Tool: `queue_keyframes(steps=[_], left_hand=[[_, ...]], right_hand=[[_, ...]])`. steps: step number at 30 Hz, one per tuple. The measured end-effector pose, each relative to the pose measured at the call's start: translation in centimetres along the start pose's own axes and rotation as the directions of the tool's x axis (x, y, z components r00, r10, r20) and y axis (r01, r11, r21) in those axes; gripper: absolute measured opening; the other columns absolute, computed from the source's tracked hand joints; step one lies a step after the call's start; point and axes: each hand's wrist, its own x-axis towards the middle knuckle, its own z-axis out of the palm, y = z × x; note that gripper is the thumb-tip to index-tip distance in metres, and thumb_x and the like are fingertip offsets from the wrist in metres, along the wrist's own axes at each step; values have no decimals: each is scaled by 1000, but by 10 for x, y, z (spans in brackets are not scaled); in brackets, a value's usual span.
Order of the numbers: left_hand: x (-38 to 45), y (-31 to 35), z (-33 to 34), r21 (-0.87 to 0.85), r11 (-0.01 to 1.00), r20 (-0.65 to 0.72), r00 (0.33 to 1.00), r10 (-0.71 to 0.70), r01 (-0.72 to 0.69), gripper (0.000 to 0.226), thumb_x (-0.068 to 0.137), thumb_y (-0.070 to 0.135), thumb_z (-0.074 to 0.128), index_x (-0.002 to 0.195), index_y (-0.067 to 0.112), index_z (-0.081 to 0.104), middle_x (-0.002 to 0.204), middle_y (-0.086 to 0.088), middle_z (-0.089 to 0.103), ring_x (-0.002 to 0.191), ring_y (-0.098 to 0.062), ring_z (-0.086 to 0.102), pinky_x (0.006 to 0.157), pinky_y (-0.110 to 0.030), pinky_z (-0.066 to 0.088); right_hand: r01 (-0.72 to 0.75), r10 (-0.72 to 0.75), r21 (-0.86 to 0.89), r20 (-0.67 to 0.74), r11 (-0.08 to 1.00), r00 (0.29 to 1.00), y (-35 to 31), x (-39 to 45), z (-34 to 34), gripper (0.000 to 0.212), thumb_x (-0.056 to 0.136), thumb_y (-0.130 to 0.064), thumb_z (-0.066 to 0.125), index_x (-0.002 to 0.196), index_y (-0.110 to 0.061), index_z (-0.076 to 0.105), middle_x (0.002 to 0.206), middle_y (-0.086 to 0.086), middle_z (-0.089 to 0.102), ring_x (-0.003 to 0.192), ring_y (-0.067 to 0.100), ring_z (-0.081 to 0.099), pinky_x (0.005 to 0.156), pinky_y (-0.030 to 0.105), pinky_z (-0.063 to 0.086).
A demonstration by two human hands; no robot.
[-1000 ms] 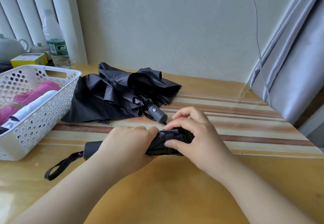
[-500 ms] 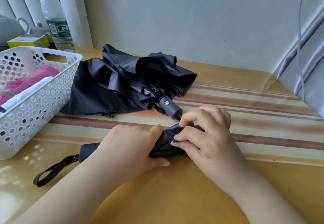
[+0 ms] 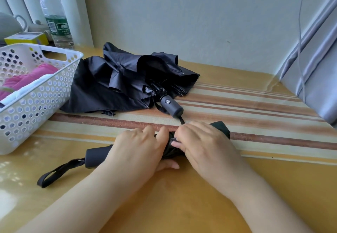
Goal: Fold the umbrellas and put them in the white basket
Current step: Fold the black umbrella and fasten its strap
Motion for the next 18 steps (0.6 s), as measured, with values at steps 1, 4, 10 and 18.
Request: queue_keyframes(steps=[1, 4, 10, 18], left_hand=[[-1, 0, 0, -11, 1000, 0, 1000, -5, 5, 71, 73, 75, 26, 72, 12, 59, 49, 0, 46, 34, -20, 47, 38, -22, 22], [-5, -1, -4, -87, 996, 17, 999, -30, 32, 76, 83, 78, 19, 81, 16, 63, 61, 2, 54, 43, -20, 54, 38, -27, 32], [-6, -7, -11, -323, 946, -44, 999, -22, 7, 37, 84, 61, 41, 103, 34, 57, 102, 11, 54, 61, -11, 57, 48, -20, 39], [-3, -13, -6, -484, 868, -92, 993, 75, -110, 15, 77, 31, 50, 86, 39, 58, 90, 20, 52, 83, -7, 43, 70, -27, 40]], right_hand=[[-30, 30, 61, 1, 998, 1000, 0, -2, 1, 25, 97, -22, 46, 75, -10, 48, 69, -1, 51, 65, 18, 47, 58, 31, 44], [-122, 122, 186, 11, 975, 993, -1, -6, 0, 28, 95, -29, 47, 77, -9, 50, 71, 1, 57, 66, 21, 56, 55, 38, 49], [-120, 116, 146, 30, 982, 993, -1, -10, -4, 28, 95, -32, 49, 76, -11, 53, 72, -3, 60, 63, 17, 58, 52, 34, 47], [-296, 220, 325, 250, 898, 943, 3, -6, -24, 18, 84, -46, 49, 74, -32, 45, 85, -19, 66, 87, -3, 57, 70, 19, 49]])
